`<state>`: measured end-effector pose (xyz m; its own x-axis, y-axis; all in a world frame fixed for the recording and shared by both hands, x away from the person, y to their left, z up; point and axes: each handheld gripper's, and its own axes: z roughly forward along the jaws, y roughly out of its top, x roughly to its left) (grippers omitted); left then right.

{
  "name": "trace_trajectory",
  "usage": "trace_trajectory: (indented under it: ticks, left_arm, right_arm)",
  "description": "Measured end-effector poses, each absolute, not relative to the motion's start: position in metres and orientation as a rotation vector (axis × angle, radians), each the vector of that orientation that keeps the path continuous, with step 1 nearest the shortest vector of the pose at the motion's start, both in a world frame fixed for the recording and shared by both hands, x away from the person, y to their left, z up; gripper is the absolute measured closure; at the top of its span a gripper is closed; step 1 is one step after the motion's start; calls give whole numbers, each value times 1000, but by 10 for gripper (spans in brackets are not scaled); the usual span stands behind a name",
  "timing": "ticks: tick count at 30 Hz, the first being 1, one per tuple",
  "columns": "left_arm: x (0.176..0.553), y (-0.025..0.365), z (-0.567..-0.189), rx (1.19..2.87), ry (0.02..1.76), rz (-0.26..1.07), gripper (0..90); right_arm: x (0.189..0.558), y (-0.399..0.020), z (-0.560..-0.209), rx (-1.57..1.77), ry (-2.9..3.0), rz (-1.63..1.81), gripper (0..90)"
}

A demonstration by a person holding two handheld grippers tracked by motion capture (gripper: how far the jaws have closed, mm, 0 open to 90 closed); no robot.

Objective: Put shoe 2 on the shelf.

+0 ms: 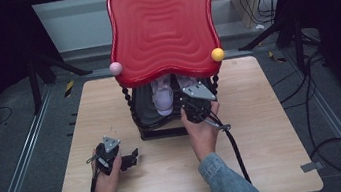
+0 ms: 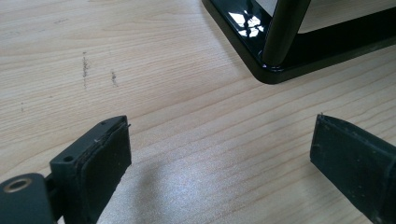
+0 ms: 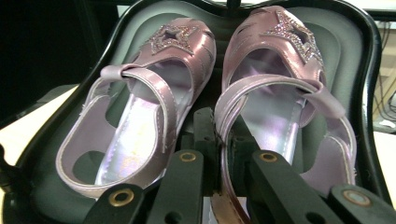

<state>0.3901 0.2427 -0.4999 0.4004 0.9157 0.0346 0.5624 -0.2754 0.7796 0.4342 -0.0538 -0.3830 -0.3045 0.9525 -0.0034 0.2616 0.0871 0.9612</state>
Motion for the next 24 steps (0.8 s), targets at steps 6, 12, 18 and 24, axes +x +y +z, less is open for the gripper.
trace_trajectory:
  ticks: [6,12,18,24]
  left_arm:
    - [390,243,-499,1961,1258,647,46]
    - [390,242,-499,1962,1256,644,46]
    - [389,242,-499,1961,1254,642,46]
    - [389,241,-499,1965,1250,639,46]
  right_arm:
    - [438,-52,-387,1220,1666,1234,864]
    - [441,-45,-392,1219,1662,1226,863]
    - [445,-39,-396,1224,1663,1223,860]
    - [447,-36,-399,1230,1659,1223,857]
